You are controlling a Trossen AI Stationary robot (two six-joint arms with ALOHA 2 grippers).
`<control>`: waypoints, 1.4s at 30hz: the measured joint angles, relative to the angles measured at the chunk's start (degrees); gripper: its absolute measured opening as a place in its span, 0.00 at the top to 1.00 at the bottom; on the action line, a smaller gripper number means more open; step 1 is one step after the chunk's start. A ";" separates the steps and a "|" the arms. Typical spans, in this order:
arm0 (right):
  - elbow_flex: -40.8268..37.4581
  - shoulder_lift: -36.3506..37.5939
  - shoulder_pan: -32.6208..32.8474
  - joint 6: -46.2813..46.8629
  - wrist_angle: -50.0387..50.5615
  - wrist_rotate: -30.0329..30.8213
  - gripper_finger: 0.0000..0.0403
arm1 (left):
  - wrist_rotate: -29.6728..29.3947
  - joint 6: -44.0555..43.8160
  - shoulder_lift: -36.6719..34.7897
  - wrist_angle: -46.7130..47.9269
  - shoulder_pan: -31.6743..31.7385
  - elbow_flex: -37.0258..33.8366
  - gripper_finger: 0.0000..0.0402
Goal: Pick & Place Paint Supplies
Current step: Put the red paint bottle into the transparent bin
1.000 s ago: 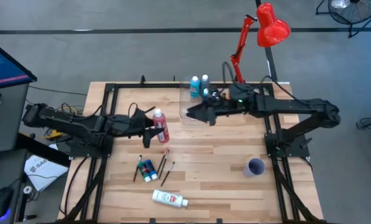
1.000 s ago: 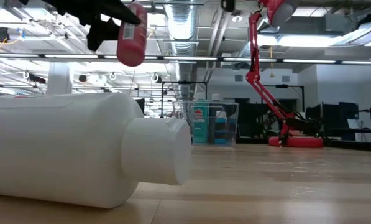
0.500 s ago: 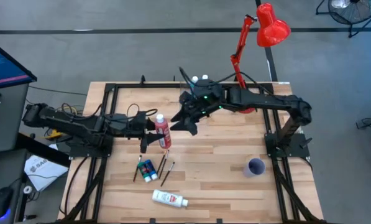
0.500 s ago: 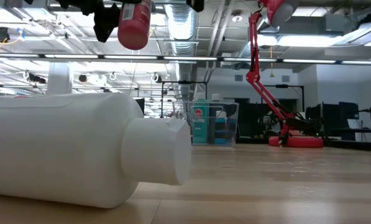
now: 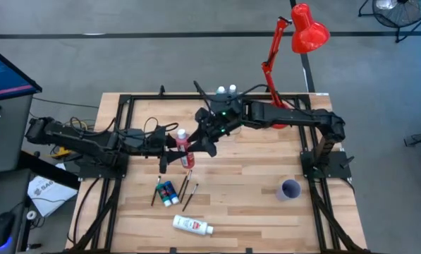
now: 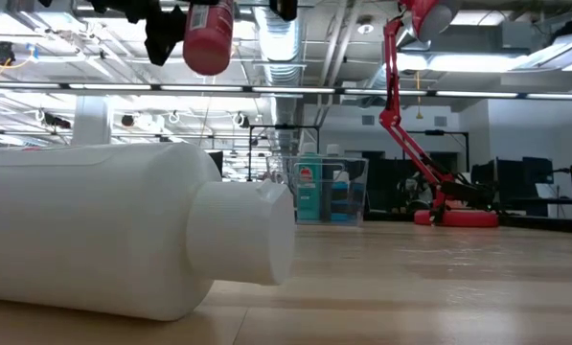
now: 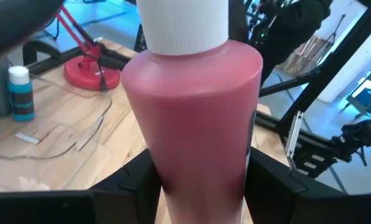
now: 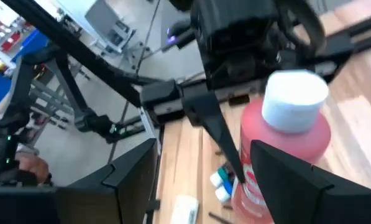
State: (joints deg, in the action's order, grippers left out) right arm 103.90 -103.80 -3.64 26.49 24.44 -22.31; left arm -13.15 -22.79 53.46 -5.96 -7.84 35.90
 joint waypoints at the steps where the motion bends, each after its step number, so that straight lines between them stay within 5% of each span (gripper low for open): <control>1: 0.08 0.16 0.02 -0.10 -0.26 1.26 0.38 | 0.05 -0.02 -0.08 -0.36 0.00 0.00 0.56; 8: 0.06 0.17 -0.37 -1.20 -0.26 5.65 0.38 | 3.17 -1.05 -0.08 -0.50 -0.02 0.04 0.56; 42: 0.02 -2.20 0.73 -0.92 0.33 7.46 0.38 | 3.03 -2.98 -0.10 -2.38 -1.20 0.09 0.56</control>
State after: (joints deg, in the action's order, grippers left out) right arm 103.92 -106.00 -2.91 25.57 24.76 -14.84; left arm -10.12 -25.77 53.36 -8.34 -9.04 35.99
